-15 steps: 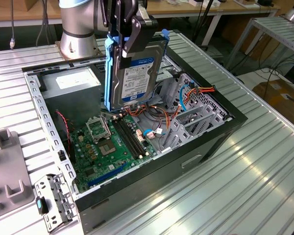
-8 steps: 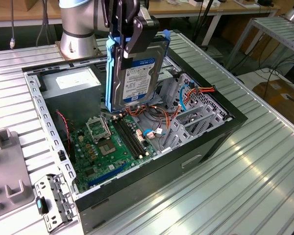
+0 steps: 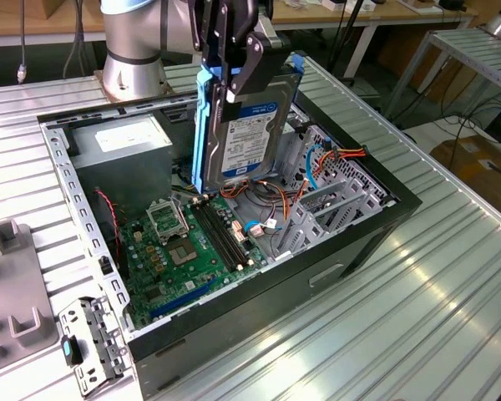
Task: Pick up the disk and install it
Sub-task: 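Insert the disk into the insertion slot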
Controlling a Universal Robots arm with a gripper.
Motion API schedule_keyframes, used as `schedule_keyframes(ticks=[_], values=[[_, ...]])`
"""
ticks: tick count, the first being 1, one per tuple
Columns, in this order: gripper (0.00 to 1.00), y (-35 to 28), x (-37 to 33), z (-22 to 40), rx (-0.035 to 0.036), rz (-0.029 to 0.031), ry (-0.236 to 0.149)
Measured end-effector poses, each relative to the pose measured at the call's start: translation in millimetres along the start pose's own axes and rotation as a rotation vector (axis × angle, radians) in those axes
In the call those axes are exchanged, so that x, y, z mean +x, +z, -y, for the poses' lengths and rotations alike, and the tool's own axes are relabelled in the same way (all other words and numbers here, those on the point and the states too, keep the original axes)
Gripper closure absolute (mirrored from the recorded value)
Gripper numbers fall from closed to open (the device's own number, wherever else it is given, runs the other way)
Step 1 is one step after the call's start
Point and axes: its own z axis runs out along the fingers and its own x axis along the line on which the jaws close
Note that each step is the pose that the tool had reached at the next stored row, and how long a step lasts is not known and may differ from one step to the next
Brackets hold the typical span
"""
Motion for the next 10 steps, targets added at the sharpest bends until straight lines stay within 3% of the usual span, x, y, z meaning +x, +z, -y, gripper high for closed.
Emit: schedule_keyframes(ticks=[2, 4, 10], values=[[0.63, 0.0, 0.6, 4.3, -0.0008, -0.0004, 0.0], [0.63, 0.4, 5.6, 6.2, -0.001, -0.0003, 0.001], [0.63, 1.5, 29.5, 8.3, -0.001, -0.0002, 0.001]])
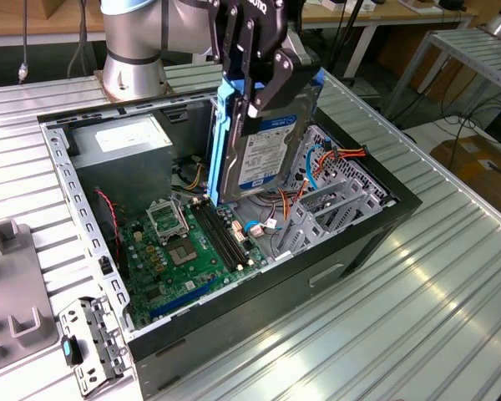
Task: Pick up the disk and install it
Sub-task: 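Insert the disk into the insertion slot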
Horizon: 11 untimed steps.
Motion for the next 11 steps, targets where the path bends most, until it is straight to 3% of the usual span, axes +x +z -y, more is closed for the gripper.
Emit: schedule_keyframes(ticks=[2, 6, 11], values=[[0.63, 0.5, 10.8, 1.2, 0.0, 0.0, 0.0], [0.63, 1.2, 23.0, 7.7, -0.0005, 0.0, 0.0], [0.63, 1.5, 26.7, 24.2, -0.0023, 0.0, 0.0]])
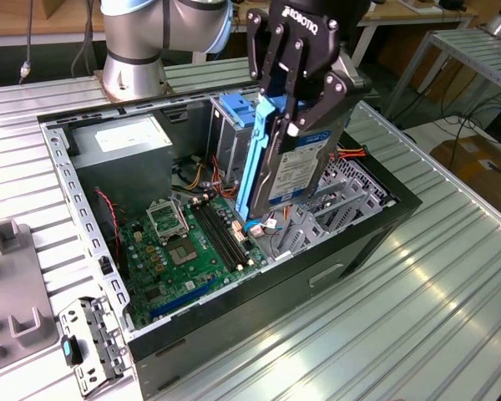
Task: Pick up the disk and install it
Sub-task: 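Insert the disk into the insertion slot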
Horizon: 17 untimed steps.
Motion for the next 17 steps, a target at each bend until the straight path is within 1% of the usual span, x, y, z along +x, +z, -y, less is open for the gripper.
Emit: schedule_keyframes(ticks=[2, 4, 6, 10, 12, 13, 14, 15, 16, 17], values=[[0.63, 0.1, 0.6, 8.3, -0.0007, 0.0, 0.0], [0.63, 0.3, 1.1, 22.9, -0.0025, -0.0002, 0.0], [0.63, 0.3, 1.1, 31.6, -0.0035, -0.0003, 0.0], [0.63, 0.7, 3.0, 46.4, -0.0055, -0.0002, 0.0], [0.63, 0.9, 2.9, 59.6, -0.0071, -0.0002, 0.0], [0.63, 1.3, 2.6, 69.2, -0.0076, -0.0003, 0.0], [0.63, 1.7, 2.4, 75.9, -0.0077, -0.0002, 0.0], [0.63, 2.0, 2.1, 80.6, -0.0077, -0.0002, 0.0], [0.63, 2.6, 1.8, 87.3, -0.0078, -0.0003, 0.0], [0.63, 3.3, 1.5, 91.6, -0.0078, -0.0002, 0.0]])
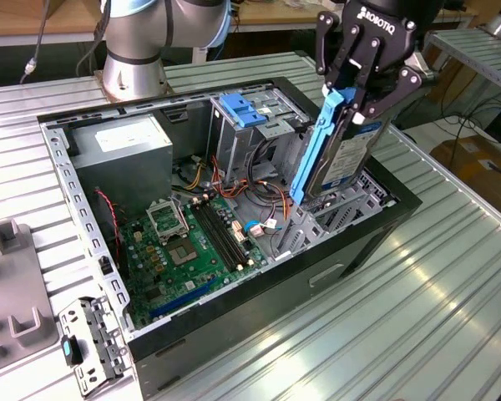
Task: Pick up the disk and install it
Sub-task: 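Insert the disk into the insertion slot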
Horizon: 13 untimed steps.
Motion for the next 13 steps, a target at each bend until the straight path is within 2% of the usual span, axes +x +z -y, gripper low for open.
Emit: schedule_keyframes(ticks=[1, 3, 6, 9, 13], values=[[0.63, 1.1, -0.3, 5.1, 0.0, 0.0, 0.0], [0.63, 3.4, -0.5, 6.2, 0.0006, -0.0001, -0.01], [0.63, 5.9, -0.6, 6.9, 0.0033, 0.0, -0.065], [0.63, 11.1, -1.0, 9.5, 0.0037, 0.0001, -0.062], [0.63, 15.8, -1.3, 12.1, 0.0026, 0.0001, -0.038]])
